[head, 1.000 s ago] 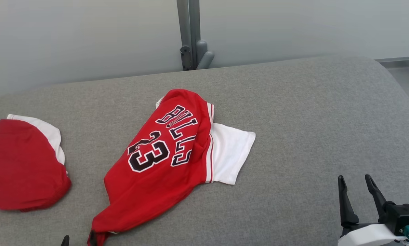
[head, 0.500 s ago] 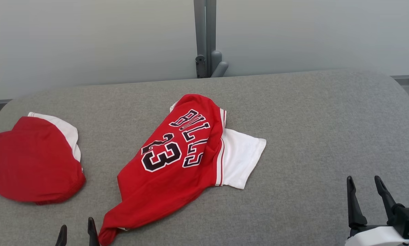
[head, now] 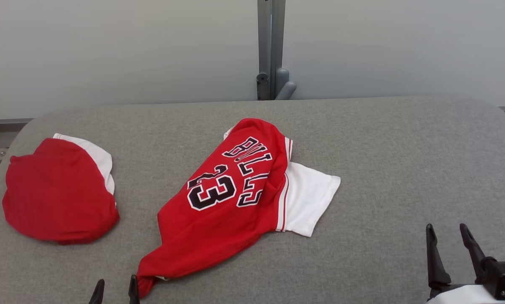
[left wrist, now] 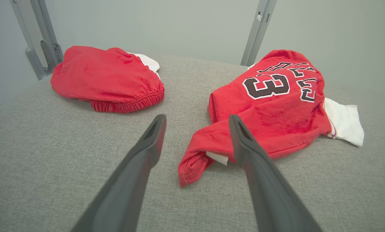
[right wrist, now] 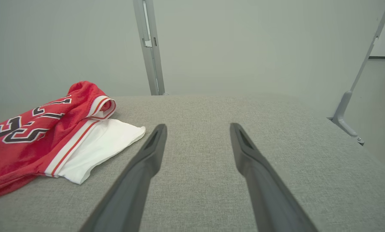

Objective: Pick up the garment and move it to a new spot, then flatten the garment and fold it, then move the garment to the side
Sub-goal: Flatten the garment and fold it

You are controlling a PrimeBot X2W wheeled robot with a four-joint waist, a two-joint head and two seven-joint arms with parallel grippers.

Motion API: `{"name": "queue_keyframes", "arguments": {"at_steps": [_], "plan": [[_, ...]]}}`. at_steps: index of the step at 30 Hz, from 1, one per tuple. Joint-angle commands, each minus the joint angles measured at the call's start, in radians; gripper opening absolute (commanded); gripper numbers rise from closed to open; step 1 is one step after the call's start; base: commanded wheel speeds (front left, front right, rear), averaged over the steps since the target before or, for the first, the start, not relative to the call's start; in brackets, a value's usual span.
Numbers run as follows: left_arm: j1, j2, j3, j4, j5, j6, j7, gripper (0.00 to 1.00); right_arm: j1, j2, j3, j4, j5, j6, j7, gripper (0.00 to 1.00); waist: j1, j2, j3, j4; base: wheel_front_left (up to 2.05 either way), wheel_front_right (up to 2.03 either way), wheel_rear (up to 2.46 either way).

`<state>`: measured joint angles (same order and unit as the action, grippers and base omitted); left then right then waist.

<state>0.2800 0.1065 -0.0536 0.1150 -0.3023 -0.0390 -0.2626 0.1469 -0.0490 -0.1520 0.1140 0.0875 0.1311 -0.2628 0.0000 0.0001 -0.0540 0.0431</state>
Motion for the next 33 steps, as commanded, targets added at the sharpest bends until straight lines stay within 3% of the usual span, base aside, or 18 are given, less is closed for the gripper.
{"name": "queue_keyframes", "arguments": {"at_steps": [1,12,33], "plan": [[-0.012,-0.007,0.011,0.006,0.013,-0.017,-0.003,1.0,0.017,-0.003,0.008,0.006,0.001,-0.001,-0.003,1.0,0.0,-0.0001,0.0,0.004,0.0,0.0,0.0],[-0.078,-0.043,0.04,0.049,0.054,-0.074,-0.003,1.0,0.027,-0.003,0.049,0.02,0.012,-0.001,-0.003,1.0,0.0,-0.0001,-0.001,0.007,0.0,0.0,0.0],[-0.095,-0.054,0.052,0.085,0.068,-0.091,-0.003,1.0,0.006,-0.003,0.057,0.025,0.015,-0.001,-0.003,1.0,0.0,-0.0001,0.002,0.004,0.0,0.0,0.0]]}}
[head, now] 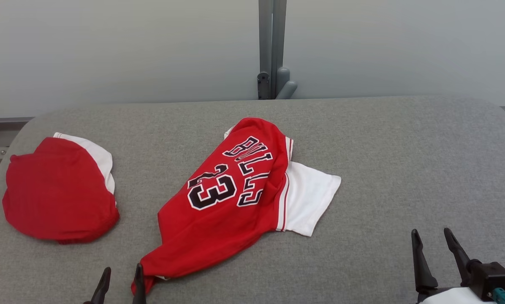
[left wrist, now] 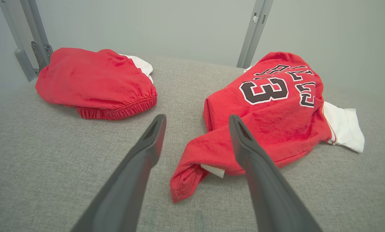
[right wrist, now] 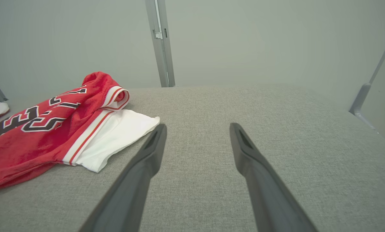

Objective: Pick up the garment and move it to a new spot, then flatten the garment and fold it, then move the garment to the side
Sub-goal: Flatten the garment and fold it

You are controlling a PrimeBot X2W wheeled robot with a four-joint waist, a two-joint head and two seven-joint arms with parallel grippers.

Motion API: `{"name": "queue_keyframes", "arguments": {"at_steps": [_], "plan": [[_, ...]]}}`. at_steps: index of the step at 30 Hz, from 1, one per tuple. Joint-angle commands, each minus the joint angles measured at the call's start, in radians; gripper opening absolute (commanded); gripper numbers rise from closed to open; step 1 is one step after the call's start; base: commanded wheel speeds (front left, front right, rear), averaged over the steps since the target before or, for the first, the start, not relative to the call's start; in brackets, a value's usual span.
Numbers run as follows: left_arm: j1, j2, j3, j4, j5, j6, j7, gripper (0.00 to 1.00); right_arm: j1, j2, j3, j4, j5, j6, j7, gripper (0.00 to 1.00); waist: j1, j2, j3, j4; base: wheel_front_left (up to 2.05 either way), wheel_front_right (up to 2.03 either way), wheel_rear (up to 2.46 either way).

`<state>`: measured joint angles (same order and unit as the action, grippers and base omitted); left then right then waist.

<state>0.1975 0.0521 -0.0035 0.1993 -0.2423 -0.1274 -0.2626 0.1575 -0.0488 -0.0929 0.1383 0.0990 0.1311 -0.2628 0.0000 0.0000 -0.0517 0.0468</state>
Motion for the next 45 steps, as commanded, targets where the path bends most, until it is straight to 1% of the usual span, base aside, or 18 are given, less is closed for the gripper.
{"name": "queue_keyframes", "arguments": {"at_steps": [1,6,9,11,15,16,21,28,38,39,40,41,42,43,44,45], "plan": [[-0.011,0.0,0.001,0.003,0.008,-0.003,-0.003,1.0,-0.012,-0.003,0.003,0.0,0.008,-0.001,-0.003,1.0,0.0,0.0,0.001,0.0,0.0,0.0,0.0],[-0.018,0.0,-0.017,0.043,0.003,-0.003,-0.002,1.0,-0.084,-0.003,0.047,-0.002,-0.01,-0.001,-0.003,1.0,0.0,0.0,0.019,0.001,0.0,0.0,0.0],[-0.034,0.007,-0.026,0.099,0.009,-0.003,-0.001,1.0,-0.159,-0.018,0.097,0.045,-0.031,-0.001,-0.003,1.0,0.0,0.0,0.036,0.005,0.0,0.0,0.0],[-0.051,0.008,-0.027,0.134,0.004,0.004,0.014,1.0,-0.221,-0.033,0.136,0.109,-0.027,-0.001,0.004,1.0,0.0,0.0,0.047,0.011,0.0,0.0,0.0],[-0.089,0.017,-0.038,0.175,0.007,0.013,0.068,1.0,-0.377,-0.069,0.199,0.224,-0.021,-0.001,0.093,1.0,0.0,0.0,0.088,0.029,0.0,0.0,0.0],[-0.106,0.018,-0.046,0.188,0.01,0.017,0.096,1.0,-0.444,-0.075,0.226,0.282,-0.015,-0.001,0.152,1.0,0.0,0.0,0.108,0.043,0.0,0.0,0.0],[-0.152,0.016,-0.06,0.215,0.001,0.021,0.146,1.0,-0.582,-0.106,0.288,0.408,-0.02,-0.001,0.249,1.0,0.0,0.0,0.146,0.085,0.0,0.0,0.0],[-0.197,0.011,-0.083,0.231,-0.016,0.018,0.136,1.0,-0.667,-0.129,0.348,0.54,-0.012,-0.001,0.272,1.0,0.0,0.0,0.167,0.126,0.0,0.0,0.0],[-0.274,0.011,-0.128,0.283,-0.03,0.006,0.12,1.0,-0.745,-0.142,0.388,0.646,-0.001,-0.001,0.261,1.0,0.0,0.0,0.213,0.145,0.0,0.0,0.0],[-0.283,0.012,-0.135,0.29,-0.033,0.007,0.122,0.97,-0.755,-0.141,0.392,0.658,-0.001,-0.001,0.265,1.0,0.0,0.0,0.219,0.145,0.0,0.0,0.0],[-0.292,0.012,-0.138,0.298,-0.035,0.005,0.121,0.73,-0.763,-0.141,0.397,0.668,-0.002,-0.001,0.27,1.0,0.0,0.0,0.224,0.145,0.0,0.0,0.0],[-0.3,0.012,-0.142,0.306,-0.04,0.004,0.12,0.45,-0.77,-0.142,0.401,0.681,-0.002,-0.001,0.276,1.0,0.0,0.0,0.228,0.146,0.0,0.0,0.0],[-0.304,0.013,-0.146,0.315,-0.044,0.004,0.122,0.36,-0.776,-0.144,0.404,0.693,-0.001,-0.001,0.281,1.0,0.0,0.0,0.233,0.146,0.0,0.0,0.0],[-0.309,0.014,-0.15,0.321,-0.046,0.003,0.121,0.21,-0.783,-0.146,0.406,0.703,0.0,-0.001,0.288,1.0,0.0,0.0,0.236,0.147,0.0,0.0,0.0],[-0.314,0.016,-0.154,0.329,-0.049,0.002,0.119,0.0,-0.788,-0.147,0.409,0.715,0.001,-0.001,0.295,1.0,0.0,0.0,0.239,0.147,0.0,0.0,0.0],[-0.318,0.018,-0.159,0.336,-0.049,0.001,0.117,0.0,-0.792,-0.147,0.414,0.725,0.003,-0.001,0.299,1.0,0.0,0.0,0.243,0.148,0.0,0.0,0.0]]}}
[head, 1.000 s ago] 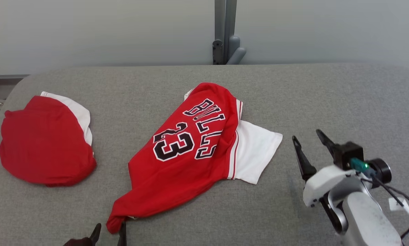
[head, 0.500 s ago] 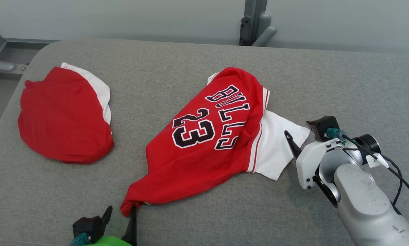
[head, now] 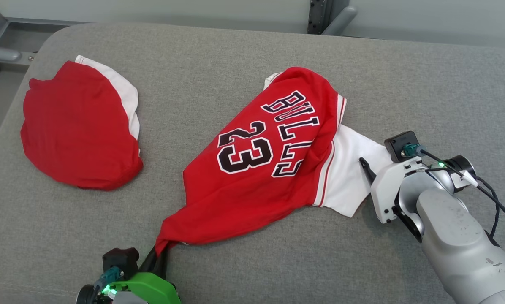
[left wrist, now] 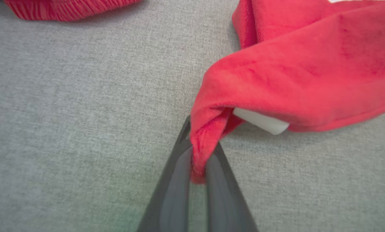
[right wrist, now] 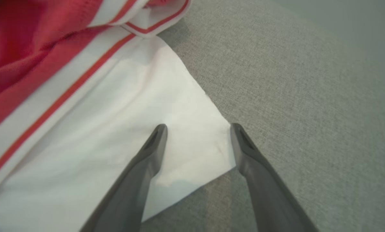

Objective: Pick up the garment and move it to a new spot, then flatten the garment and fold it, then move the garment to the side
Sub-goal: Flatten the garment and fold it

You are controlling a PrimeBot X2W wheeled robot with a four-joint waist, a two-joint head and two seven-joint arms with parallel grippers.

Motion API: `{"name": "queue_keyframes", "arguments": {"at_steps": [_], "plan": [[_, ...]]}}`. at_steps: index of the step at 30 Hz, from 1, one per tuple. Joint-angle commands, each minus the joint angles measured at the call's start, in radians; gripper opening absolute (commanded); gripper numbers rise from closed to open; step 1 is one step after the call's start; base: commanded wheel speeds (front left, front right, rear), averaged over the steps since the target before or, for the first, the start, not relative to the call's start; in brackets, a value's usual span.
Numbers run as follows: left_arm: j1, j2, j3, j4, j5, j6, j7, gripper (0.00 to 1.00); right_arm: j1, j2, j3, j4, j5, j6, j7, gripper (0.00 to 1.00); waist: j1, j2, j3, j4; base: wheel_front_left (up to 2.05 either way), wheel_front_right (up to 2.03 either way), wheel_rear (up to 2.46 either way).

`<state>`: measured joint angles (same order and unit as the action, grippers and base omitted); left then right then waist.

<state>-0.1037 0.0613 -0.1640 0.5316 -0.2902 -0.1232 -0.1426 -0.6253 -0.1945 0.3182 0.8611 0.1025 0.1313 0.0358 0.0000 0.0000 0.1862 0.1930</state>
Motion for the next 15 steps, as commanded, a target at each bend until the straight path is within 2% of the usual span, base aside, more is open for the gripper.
{"name": "queue_keyframes", "arguments": {"at_steps": [1,15], "plan": [[-0.021,0.01,-0.005,0.009,-0.003,-0.004,-0.007,0.0,-0.015,-0.004,0.007,0.012,0.002,-0.001,0.007,1.0,0.0,0.0,0.008,0.003,0.0,0.0,0.0],[-0.061,0.027,-0.054,0.061,-0.047,-0.007,-0.044,0.0,-0.046,-0.041,0.062,0.104,0.035,-0.001,0.046,1.0,0.0,0.0,0.022,0.027,0.0,0.0,0.0]]}}
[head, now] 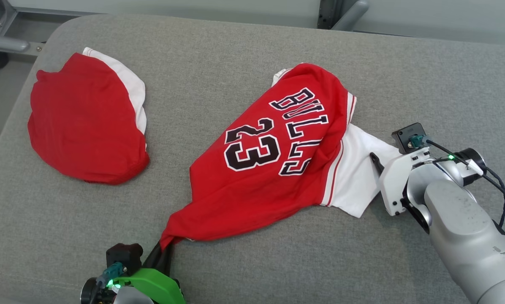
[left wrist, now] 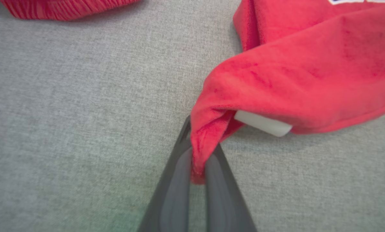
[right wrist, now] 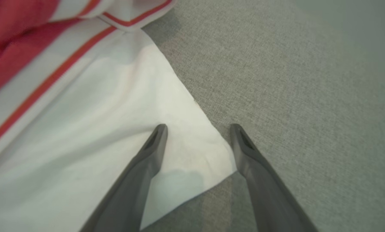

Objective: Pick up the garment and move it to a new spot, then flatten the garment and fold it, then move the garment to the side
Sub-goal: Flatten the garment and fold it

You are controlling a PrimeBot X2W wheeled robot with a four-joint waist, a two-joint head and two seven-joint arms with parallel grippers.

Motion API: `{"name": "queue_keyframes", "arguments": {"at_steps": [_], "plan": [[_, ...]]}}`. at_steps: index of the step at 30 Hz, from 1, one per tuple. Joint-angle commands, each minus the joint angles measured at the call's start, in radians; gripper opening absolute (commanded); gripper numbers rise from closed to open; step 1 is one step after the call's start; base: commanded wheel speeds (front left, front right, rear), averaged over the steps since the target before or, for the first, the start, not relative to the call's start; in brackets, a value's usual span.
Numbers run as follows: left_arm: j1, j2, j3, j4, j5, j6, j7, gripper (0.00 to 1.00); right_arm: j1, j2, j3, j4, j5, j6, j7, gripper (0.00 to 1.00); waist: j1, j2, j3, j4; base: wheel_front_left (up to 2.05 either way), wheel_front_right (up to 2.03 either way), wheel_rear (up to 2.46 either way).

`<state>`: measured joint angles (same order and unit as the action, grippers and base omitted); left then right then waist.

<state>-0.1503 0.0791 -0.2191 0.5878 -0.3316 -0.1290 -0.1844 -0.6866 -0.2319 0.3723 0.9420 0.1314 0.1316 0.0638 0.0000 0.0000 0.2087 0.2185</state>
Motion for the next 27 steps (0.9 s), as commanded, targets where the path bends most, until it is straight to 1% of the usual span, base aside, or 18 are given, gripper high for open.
{"name": "queue_keyframes", "arguments": {"at_steps": [1,4,5,6,7,12,13,17,22,25,27], "plan": [[-0.016,0.01,-0.002,0.007,-0.009,-0.001,-0.004,0.0,0.02,-0.002,0.018,0.032,0.014,-0.002,0.03,1.0,0.0,0.0,0.0,0.002,0.0,0.0,0.0],[-0.023,0.012,-0.012,0.011,-0.017,-0.002,-0.01,0.0,0.038,0.014,0.043,0.057,0.051,0.0,0.075,1.0,0.0,0.0,-0.001,0.005,0.0,0.0,0.0],[-0.025,0.013,-0.016,0.011,-0.02,-0.002,-0.011,0.0,0.045,0.014,0.054,0.067,0.061,0.001,0.097,0.75,0.0,0.0,-0.002,0.005,0.0,0.0,0.0],[-0.027,0.014,-0.02,0.012,-0.024,-0.002,-0.012,0.0,0.053,0.017,0.065,0.074,0.075,0.002,0.113,0.09,0.0,0.0,-0.003,0.006,0.0,0.0,0.0],[-0.027,0.015,-0.023,0.012,-0.023,-0.002,-0.013,0.0,0.058,0.018,0.062,0.076,0.096,0.003,0.12,0.0,0.0,0.0,-0.005,0.005,0.0,0.0,0.0],[-0.012,0.025,-0.029,-0.006,-0.036,-0.002,-0.011,0.0,0.073,0.012,0.062,0.04,0.185,0.0,0.119,0.0,0.0,0.0,-0.024,-0.004,0.0,0.0,0.0],[-0.012,0.025,-0.029,-0.006,-0.036,-0.002,-0.011,0.0,0.073,0.012,0.062,0.04,0.185,0.0,0.119,0.0,0.0,0.0,-0.024,-0.004,0.0,0.0,0.0],[0.017,0.044,-0.015,-0.048,-0.058,0.003,-0.005,0.0,0.082,0.01,0.05,-0.026,0.285,-0.001,0.106,0.0,0.0,0.0,-0.05,-0.019,0.0,0.0,0.0],[0.065,0.079,0.015,-0.173,-0.081,0.021,0.02,0.0,0.108,-0.025,0.017,-0.183,0.438,-0.001,0.094,0.0,0.0,0.0,-0.094,-0.051,0.0,0.0,0.0],[0.108,0.105,0.028,-0.301,-0.086,0.037,0.063,0.0,0.145,-0.055,-0.03,-0.318,0.549,-0.001,0.1,0.0,0.0,0.0,-0.124,-0.078,0.0,0.0,0.0],[0.137,0.125,0.036,-0.407,-0.097,0.05,0.109,0.0,0.171,-0.08,-0.074,-0.427,0.615,-0.001,0.111,0.0,0.0,0.0,-0.141,-0.098,0.0,0.0,0.0]]}}
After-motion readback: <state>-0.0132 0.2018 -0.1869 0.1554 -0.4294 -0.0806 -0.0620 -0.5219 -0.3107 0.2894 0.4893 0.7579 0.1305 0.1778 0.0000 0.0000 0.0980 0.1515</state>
